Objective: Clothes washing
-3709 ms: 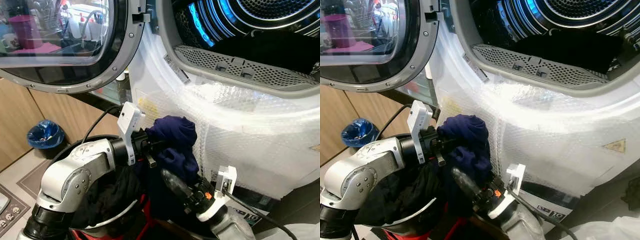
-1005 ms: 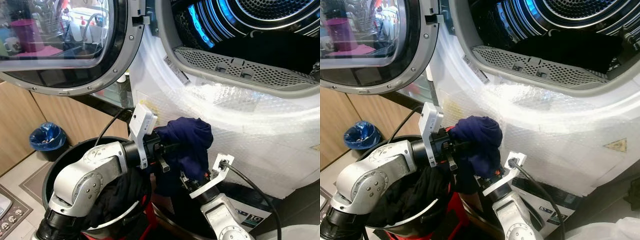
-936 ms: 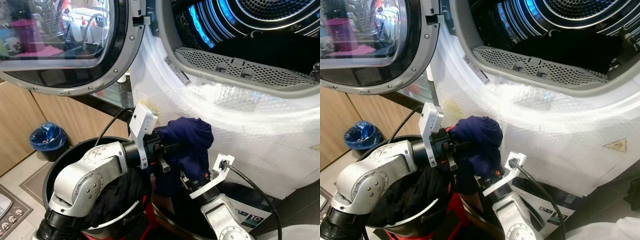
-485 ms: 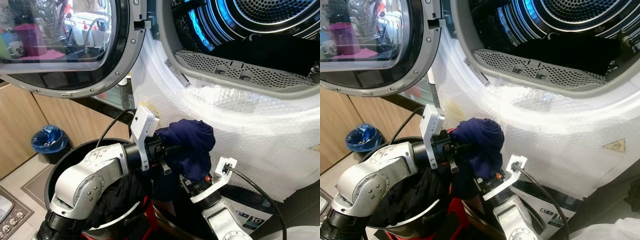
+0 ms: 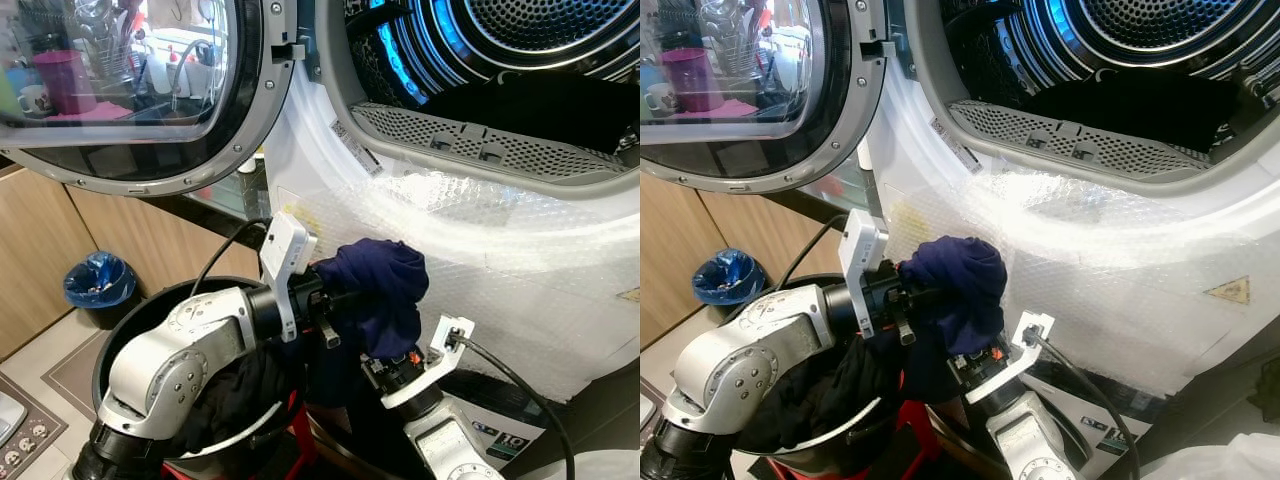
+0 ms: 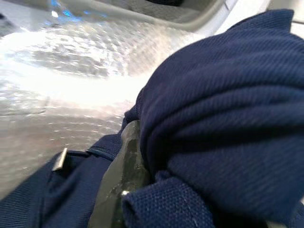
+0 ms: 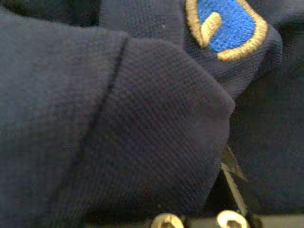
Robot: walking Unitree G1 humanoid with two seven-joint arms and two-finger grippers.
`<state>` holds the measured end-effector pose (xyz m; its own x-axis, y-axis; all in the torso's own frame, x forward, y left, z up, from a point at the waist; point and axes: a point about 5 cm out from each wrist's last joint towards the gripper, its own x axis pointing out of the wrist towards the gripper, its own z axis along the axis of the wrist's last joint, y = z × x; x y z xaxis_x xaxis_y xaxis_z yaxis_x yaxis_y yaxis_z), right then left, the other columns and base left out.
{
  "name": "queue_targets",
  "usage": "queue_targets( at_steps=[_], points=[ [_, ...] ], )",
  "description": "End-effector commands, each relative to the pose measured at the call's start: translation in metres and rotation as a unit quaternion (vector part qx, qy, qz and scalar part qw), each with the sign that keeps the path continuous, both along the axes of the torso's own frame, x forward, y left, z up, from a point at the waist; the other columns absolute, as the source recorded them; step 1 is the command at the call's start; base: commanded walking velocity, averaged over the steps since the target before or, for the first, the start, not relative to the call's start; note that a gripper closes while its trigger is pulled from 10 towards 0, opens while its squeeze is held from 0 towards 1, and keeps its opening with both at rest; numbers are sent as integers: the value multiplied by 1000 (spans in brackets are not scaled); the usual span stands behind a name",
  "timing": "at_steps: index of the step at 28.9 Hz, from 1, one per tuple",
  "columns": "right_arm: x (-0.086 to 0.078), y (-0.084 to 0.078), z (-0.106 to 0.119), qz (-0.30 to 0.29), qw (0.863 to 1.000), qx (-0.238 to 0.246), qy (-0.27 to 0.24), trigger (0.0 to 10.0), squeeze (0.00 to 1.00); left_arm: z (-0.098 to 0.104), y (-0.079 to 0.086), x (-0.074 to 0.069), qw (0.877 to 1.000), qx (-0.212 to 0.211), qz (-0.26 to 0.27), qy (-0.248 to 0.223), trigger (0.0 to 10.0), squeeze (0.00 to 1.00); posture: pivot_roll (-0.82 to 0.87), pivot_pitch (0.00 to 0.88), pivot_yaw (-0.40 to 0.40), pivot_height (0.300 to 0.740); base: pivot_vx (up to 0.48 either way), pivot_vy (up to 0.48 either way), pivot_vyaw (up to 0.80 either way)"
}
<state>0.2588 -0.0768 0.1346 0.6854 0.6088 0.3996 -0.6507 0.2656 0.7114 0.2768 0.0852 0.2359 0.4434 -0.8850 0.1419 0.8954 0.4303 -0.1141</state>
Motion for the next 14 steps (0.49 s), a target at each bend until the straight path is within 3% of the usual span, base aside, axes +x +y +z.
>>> queue_targets(
  at_steps=[1, 10, 14],
  points=[
    [3, 4, 12, -10, 999, 23, -26, 0, 0, 4, 10, 2, 1000, 1, 17, -2, 10000, 1000, -15, 60, 22, 740, 0, 0, 0],
    [8, -1, 14, -19, 999, 20, -30, 0, 0, 16, 29, -10, 1000, 7, -12, -8, 10000, 1000, 3, 59, 14, 740, 0, 0, 0],
    [7, -3, 18, -12, 998, 44, -39, 0, 0, 13, 44, -20, 998, 52, -19, -6, 10000, 1000, 3, 59, 14, 740, 0, 0, 0]
  ],
)
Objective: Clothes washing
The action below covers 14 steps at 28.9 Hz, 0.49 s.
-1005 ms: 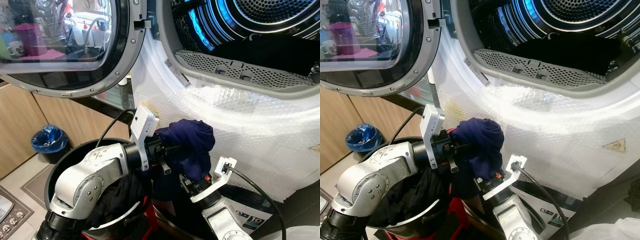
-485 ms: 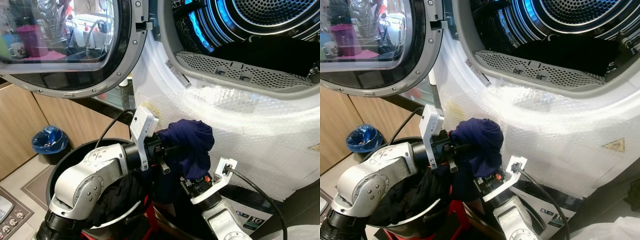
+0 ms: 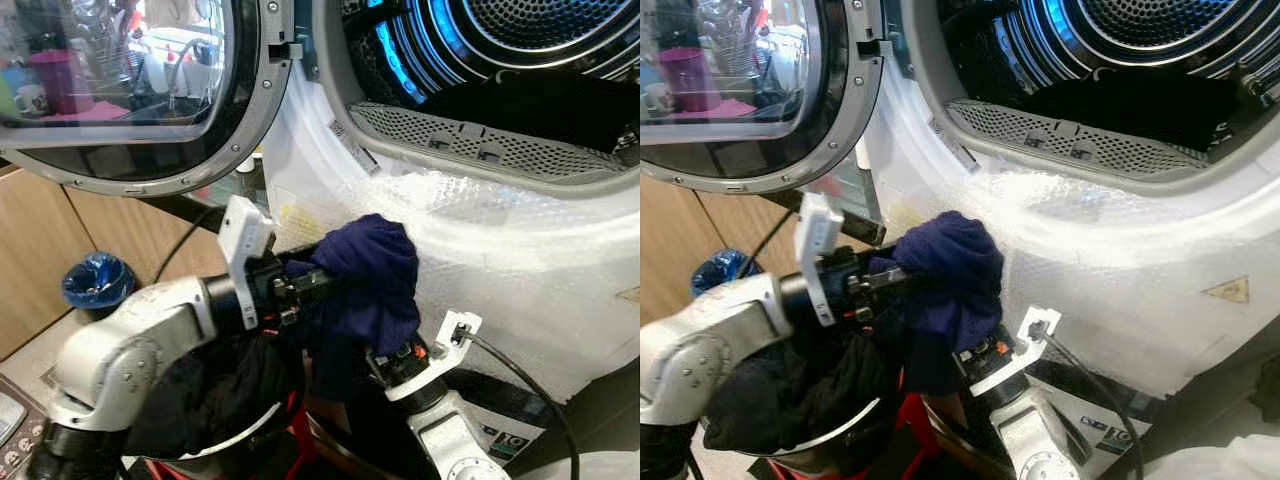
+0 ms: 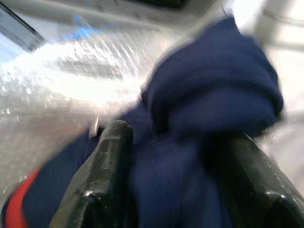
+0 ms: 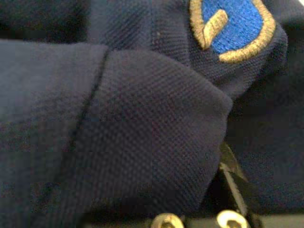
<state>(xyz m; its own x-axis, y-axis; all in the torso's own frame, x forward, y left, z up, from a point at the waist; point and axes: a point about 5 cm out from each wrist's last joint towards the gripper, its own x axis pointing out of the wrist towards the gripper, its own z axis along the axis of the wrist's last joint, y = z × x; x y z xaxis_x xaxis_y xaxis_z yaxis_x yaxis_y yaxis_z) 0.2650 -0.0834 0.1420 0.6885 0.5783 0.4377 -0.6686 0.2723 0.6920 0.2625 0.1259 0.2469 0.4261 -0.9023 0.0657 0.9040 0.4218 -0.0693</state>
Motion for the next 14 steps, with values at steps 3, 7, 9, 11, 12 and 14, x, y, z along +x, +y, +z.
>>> queue_targets(
  at_steps=[3, 7, 9, 11, 12, 14],
  points=[
    [-1, 2, 14, 14, 998, 46, -30, 0, 0, 0, 14, -9, 999, 34, -7, 2, 10000, 1000, 11, 60, 19, 740, 0, 0, 0],
    [-4, 0, 14, 28, 998, 40, -39, 0, 0, -1, 35, -7, 997, 60, 42, 1, 10000, 1000, 7, 60, 25, 740, 0, 0, 0],
    [-7, -2, 14, 34, 998, 34, -45, 0, 0, -4, 64, 2, 987, 84, 135, -2, 10000, 1000, 4, 59, 29, 740, 0, 0, 0],
    [-9, -5, 14, 35, 998, 33, -48, 0, 0, -5, 86, 9, 972, 95, 214, -11, 10000, 1000, 4, 59, 29, 740, 0, 0, 0],
    [-9, -6, 14, 35, 998, 34, -48, 0, 0, -4, 92, 10, 967, 95, 235, -14, 10000, 1000, 6, 59, 29, 740, 0, 0, 0],
    [-9, -6, 14, 36, 998, 34, -49, 0, 0, -4, 98, 13, 961, 86, 261, -12, 10000, 1000, 6, 55, 30, 740, 0, 0, 0]
  ],
)
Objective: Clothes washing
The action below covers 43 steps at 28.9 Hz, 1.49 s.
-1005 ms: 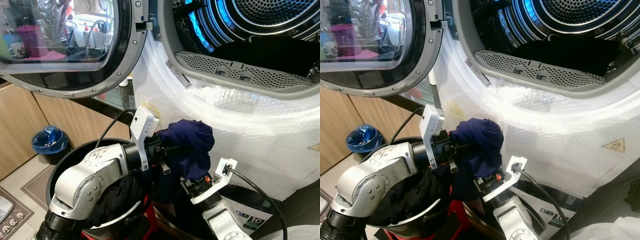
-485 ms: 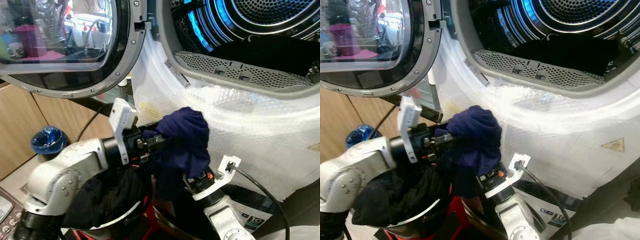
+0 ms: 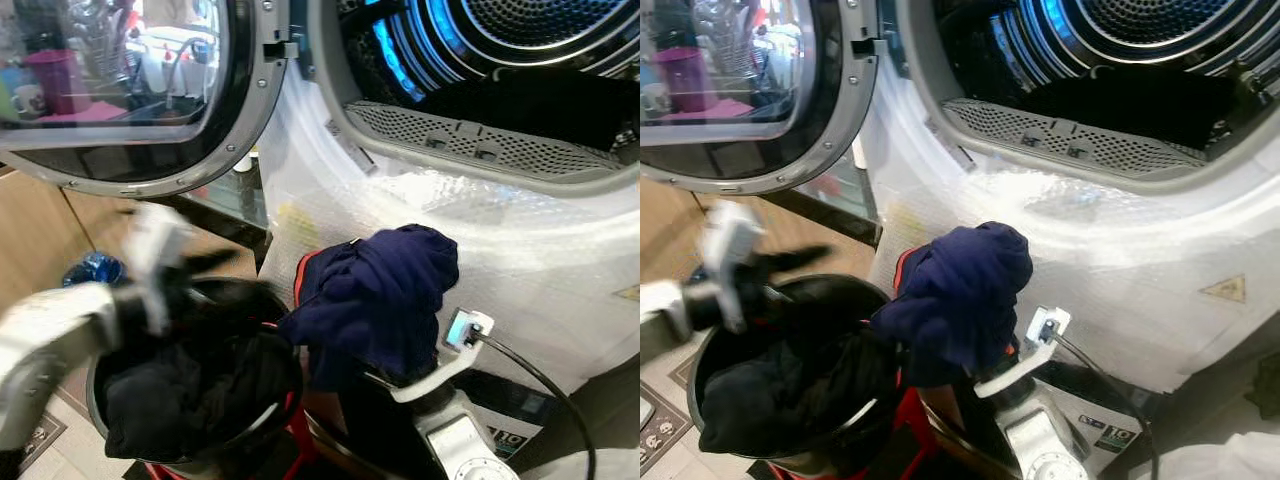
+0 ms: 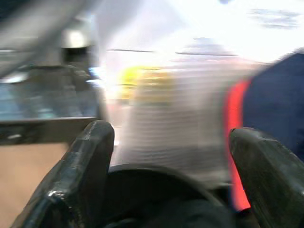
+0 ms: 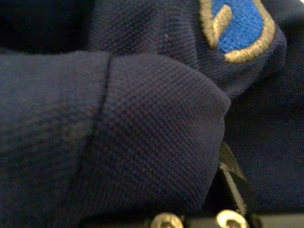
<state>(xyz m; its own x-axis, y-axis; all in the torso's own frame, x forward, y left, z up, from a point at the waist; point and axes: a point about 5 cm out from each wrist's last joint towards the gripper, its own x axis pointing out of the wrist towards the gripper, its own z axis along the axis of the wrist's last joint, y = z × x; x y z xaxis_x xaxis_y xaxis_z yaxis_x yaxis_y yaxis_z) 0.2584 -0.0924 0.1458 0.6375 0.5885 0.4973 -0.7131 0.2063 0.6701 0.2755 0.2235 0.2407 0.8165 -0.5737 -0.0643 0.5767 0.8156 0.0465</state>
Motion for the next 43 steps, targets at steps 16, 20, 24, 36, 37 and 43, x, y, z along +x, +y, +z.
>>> queue_targets(
  at_steps=[16, 20, 24, 36, 37, 43],
  points=[
    [-21, 8, 29, 74, 994, 20, -83, 0, 0, -103, 42, 15, 963, 37, 263, 39, 10000, 0, -19, 25, 39, 740, 0, 0, 0],
    [-34, 12, 58, 112, 982, 60, -140, 0, 0, -135, 48, 8, 954, 65, 285, 65, 10000, 0, -22, 16, 38, 740, 0, 0, 0],
    [-25, 12, 83, 100, 977, 89, -165, 0, 0, -147, 44, 6, 953, 58, 289, 77, 10000, 0, -23, 12, 37, 740, 0, 0, 0],
    [65, -1, 207, -2, 957, 105, -272, 0, 0, -173, 19, -1, 958, 57, 270, 79, 10000, 0, 15, 35, 0, 740, 0, 0, 0],
    [73, -2, 216, -13, 956, 104, -273, 0, 0, -174, 17, -2, 958, 56, 270, 78, 10000, 0, 19, 37, -3, 740, 0, 0, 0],
    [123, -19, 269, -157, 961, 49, -222, 0, 0, -184, 11, -21, 956, 48, 277, 85, 10000, 0, 50, 74, -28, 740, 0, 0, 0]
  ],
)
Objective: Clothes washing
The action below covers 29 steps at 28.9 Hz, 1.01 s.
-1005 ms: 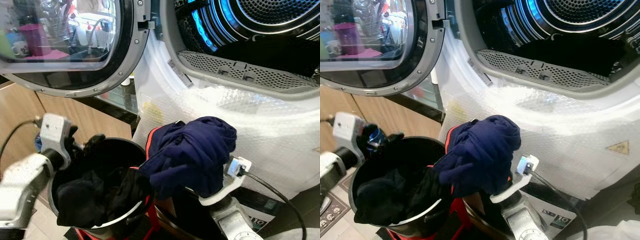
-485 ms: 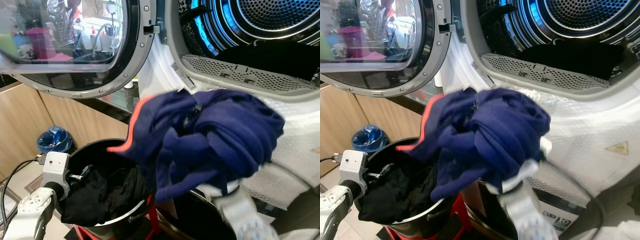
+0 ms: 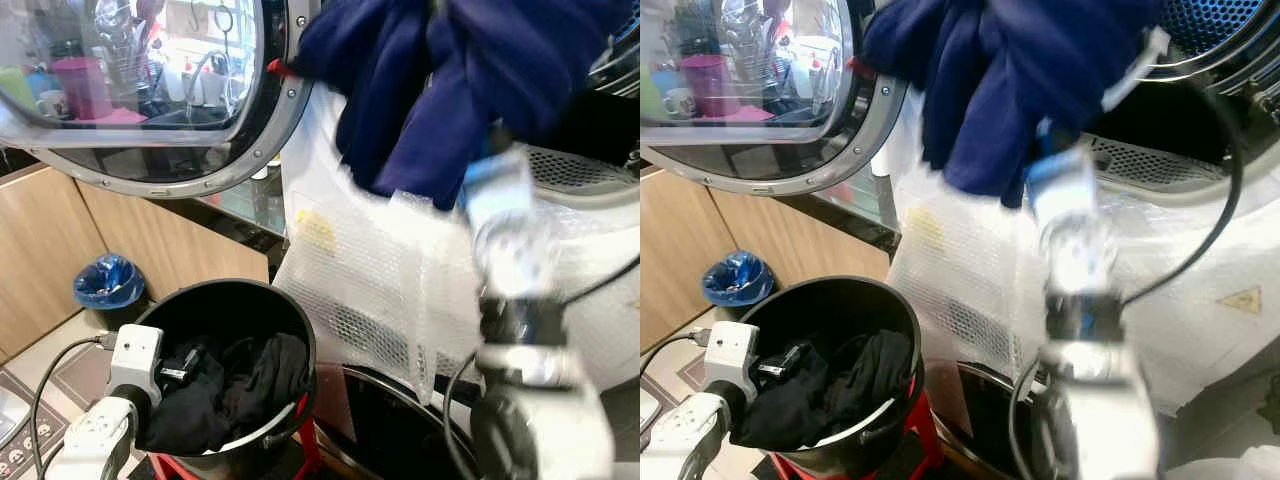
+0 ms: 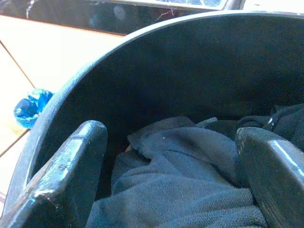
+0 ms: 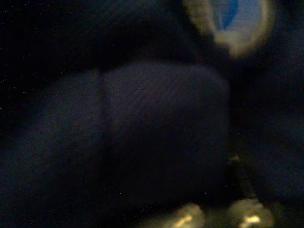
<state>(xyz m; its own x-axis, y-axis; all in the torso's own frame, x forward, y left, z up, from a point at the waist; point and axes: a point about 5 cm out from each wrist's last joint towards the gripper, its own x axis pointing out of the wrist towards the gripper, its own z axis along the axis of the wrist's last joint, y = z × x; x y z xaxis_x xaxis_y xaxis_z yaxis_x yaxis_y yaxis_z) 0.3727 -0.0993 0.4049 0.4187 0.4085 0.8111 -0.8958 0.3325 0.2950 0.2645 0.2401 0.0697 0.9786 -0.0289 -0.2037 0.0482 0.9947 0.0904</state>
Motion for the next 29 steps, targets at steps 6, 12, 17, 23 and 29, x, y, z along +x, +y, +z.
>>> queue_targets(
  at_steps=[6, 12, 17, 23, 29],
  points=[
    [29, -45, 32, -193, 973, 6, 124, 0, 0, -18, -11, -26, 999, -13, 9, 29, 10000, 0, 88, 106, -56, 740, 0, 0, 0],
    [32, -75, 38, -323, 925, -22, 199, 0, 0, -20, -17, -46, 999, -25, 29, 31, 10000, 0, 152, 137, -91, 740, 0, 0, 0],
    [30, -95, 41, -391, 891, -21, 230, 0, 0, -20, -19, -60, 997, -38, 54, 31, 10000, 0, 203, 153, -114, 740, 0, 0, 0],
    [21, -135, 39, -563, 769, -34, 300, 0, 0, -15, -11, -70, 991, -48, 121, 17, 10000, 0, 245, 161, -137, 740, 0, 0, 0],
    [31, -109, 30, -567, 763, -137, 280, 0, 0, -14, -10, -71, 986, -55, 155, 20, 10000, 0, 250, 161, -149, 740, 0, 0, 0]
  ],
)
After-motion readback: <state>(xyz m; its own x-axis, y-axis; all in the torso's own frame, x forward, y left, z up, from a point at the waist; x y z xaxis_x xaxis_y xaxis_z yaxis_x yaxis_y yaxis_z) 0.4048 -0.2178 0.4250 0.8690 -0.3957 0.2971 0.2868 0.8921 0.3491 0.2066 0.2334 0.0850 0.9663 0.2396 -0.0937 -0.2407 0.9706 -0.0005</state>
